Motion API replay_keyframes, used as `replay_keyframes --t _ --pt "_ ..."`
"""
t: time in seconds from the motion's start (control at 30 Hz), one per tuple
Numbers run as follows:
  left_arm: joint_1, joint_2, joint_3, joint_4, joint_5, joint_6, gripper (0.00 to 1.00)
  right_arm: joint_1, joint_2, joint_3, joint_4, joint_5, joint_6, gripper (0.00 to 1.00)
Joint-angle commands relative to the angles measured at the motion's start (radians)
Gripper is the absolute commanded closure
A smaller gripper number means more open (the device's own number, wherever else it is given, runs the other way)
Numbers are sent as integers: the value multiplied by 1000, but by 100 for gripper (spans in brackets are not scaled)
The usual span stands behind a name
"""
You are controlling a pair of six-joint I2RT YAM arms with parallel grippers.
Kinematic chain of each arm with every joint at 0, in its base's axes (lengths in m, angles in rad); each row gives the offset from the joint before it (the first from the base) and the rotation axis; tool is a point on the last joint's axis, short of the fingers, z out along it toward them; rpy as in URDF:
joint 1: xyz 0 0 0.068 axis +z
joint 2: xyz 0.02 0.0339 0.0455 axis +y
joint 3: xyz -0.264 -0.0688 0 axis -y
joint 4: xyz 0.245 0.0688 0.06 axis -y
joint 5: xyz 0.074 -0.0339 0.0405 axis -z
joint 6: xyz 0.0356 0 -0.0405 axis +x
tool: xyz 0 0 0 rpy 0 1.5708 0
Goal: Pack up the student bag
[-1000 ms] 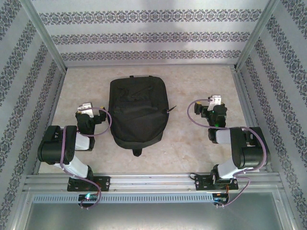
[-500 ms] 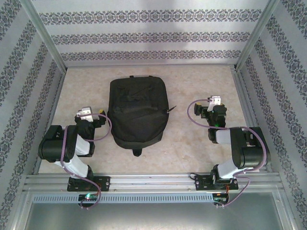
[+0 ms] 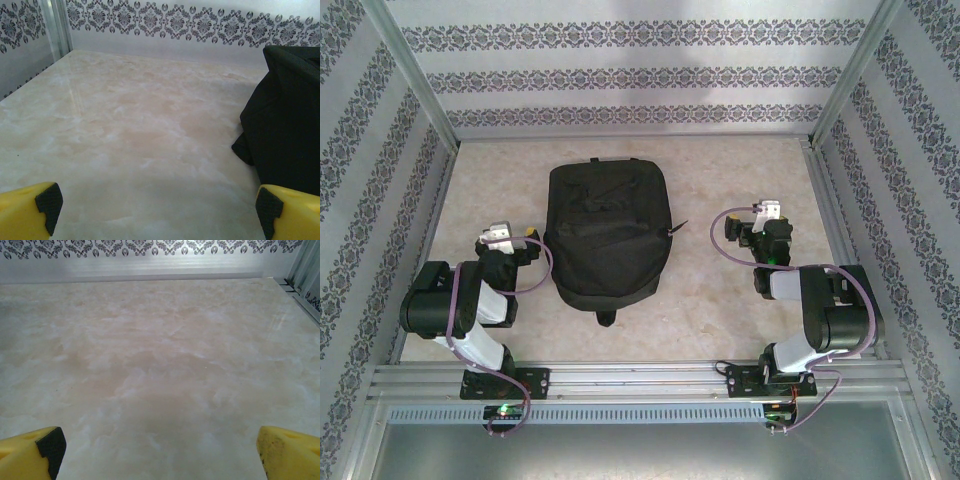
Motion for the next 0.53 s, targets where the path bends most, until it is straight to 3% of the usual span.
replay_keyframes --t 0.0,0.37,0.43,0.5 --pt "-4 5 -14 62 -13 -18 0 -2 -15 2 5 -16 -11 2" --pt "-3 11 -3 61 10 -8 0 0 -15 3 5 -15 -13 2" --pt "-3 -6 40 -25 25 2 0 -1 -16 3 6 -15 -13 2" --pt "-4 -53 75 -166 117 28 0 -1 -16 3 6 -16 -13 2"
